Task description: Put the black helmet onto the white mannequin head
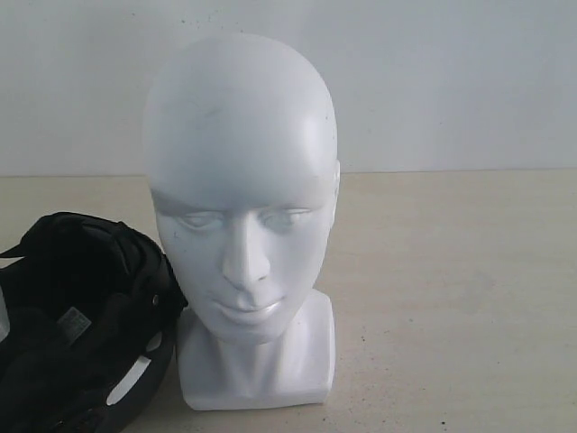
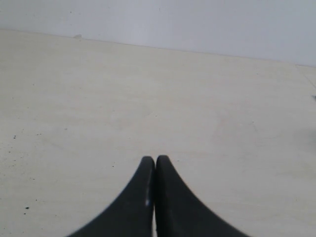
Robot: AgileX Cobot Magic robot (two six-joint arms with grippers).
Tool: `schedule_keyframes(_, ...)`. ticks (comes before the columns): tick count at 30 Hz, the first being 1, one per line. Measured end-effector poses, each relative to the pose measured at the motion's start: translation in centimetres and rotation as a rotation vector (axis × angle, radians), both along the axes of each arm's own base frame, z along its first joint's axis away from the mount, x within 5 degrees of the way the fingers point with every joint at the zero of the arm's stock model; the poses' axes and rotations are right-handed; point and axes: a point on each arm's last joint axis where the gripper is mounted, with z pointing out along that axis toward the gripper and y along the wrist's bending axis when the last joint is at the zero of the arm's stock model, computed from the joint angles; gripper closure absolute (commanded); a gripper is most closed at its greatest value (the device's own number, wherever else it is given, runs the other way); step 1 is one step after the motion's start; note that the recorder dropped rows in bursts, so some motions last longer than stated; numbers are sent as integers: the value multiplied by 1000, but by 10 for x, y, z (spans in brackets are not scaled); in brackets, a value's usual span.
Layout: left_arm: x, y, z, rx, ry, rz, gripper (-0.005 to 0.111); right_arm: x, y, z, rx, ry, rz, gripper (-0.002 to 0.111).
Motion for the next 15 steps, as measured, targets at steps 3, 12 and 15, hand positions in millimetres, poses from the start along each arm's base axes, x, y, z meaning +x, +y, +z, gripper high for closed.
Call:
schedule_keyframes(3,-3,1,5,-10,-31,0,29,0,0,0,0,0,0,108)
schedule_keyframes(12,-11,1,13,-56,-49,7,29,0,0,0,0,0,0,108)
schedule_keyframes(15,-10,0,14,-74,-62,18,29,0,0,0,0,0,0,108)
